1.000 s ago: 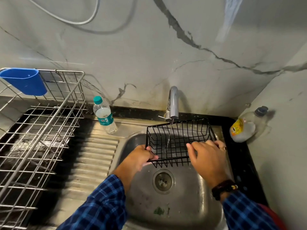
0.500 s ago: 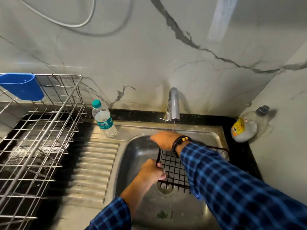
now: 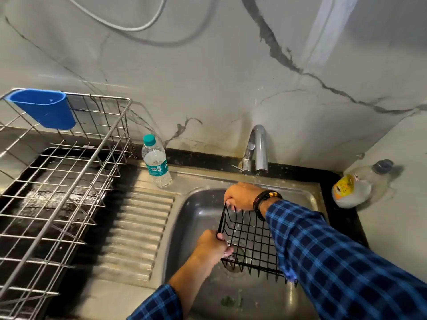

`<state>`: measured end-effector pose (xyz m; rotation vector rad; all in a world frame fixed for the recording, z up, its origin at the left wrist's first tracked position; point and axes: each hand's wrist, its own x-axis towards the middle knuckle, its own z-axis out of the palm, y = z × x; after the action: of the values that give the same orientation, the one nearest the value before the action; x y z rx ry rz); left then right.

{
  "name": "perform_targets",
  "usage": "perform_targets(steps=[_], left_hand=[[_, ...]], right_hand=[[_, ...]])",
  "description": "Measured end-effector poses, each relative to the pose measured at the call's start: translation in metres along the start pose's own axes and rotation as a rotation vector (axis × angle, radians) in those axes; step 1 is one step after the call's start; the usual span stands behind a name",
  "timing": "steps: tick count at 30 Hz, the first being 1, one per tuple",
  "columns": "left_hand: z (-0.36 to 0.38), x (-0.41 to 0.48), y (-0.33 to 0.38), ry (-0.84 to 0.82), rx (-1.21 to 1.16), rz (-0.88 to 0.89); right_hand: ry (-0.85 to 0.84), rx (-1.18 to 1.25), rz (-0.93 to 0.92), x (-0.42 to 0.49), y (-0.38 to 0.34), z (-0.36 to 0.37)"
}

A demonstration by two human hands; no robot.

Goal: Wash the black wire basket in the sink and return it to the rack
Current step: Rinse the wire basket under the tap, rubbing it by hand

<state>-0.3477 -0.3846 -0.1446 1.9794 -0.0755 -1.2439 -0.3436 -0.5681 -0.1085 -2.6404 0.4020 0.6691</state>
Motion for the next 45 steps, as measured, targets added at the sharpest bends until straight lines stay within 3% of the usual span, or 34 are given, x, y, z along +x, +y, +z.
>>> perform_targets(steps=[5,12,17,20,23,27,31,35,37,39,45], left_hand=[[-0.007,0.001,0.009,0.101,-0.013,0.003],[-0.009,-0.003,0.015,0.181,-0.051,0.046],[-0.027,-0.006,0.0,0.265,-0.118,0.046],[-0.034,-0.008,-0.008,0.236,-0.108,0.057],[-0.048,-0.016,-0.003,0.274,0.191,0.166],[-0.07,-0.01,0.015,0.399,0.557,0.44],[-0.069,0.02,0.053,0.344,1.007,0.699],[-0.074,0.039,0.065,0.269,1.262,0.663],[-0.076,0.041,0.064,0.226,1.247,0.625],[-0.08,0.046,0.065,0.146,1.154,0.631],[-0.074,0.061,0.079,-0.091,1.049,0.622]], right_hand=[[0.051,-0.007,0.124,-0.017,0.014,0.006],[0.081,0.069,0.043,-0.051,0.058,-0.005],[0.098,0.038,0.16,-0.078,0.104,0.011],[0.17,0.163,0.205,-0.082,0.11,0.022],[0.192,0.246,0.188,-0.089,0.098,0.021],[0.137,0.468,0.103,-0.096,0.083,0.021],[0.163,0.49,0.078,-0.092,0.066,0.01],[0.066,0.632,0.056,-0.1,0.07,-0.003],[0.057,0.743,0.044,-0.103,0.08,-0.004],[0.161,0.786,0.053,-0.1,0.092,0.002],[0.781,0.775,0.288,-0.082,0.112,0.027]])
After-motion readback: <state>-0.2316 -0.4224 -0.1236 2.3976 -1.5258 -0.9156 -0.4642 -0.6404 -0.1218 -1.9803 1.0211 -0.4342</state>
